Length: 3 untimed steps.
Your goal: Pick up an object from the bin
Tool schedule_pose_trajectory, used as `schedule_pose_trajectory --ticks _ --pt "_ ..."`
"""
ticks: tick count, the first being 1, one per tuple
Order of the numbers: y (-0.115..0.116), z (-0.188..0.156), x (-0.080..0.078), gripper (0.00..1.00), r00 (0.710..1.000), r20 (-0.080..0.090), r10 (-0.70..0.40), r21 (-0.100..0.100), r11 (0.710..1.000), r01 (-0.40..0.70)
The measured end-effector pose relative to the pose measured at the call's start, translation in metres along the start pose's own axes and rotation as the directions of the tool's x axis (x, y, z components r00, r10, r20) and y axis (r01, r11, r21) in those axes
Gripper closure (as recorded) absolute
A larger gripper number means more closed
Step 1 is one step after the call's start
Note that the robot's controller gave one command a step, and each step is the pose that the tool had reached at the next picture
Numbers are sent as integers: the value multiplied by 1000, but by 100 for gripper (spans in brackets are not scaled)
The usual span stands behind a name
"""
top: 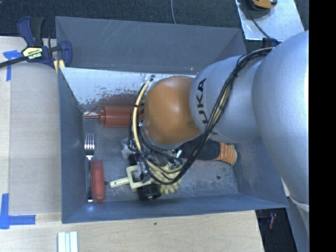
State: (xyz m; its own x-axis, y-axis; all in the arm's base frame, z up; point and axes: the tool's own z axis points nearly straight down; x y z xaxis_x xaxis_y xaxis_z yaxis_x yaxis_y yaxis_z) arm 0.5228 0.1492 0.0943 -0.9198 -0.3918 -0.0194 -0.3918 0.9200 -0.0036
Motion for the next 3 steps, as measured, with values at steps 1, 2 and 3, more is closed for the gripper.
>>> schedule_pose_trajectory --ticks 1,2,3 --pt "-4 -77 6 100 999 -6 34 0 999 -34" --pt "-3 -153 2 100 999 -8 43 -1 999 -43" --pt "6 -145 11 100 980 3 -198 1 980 198"
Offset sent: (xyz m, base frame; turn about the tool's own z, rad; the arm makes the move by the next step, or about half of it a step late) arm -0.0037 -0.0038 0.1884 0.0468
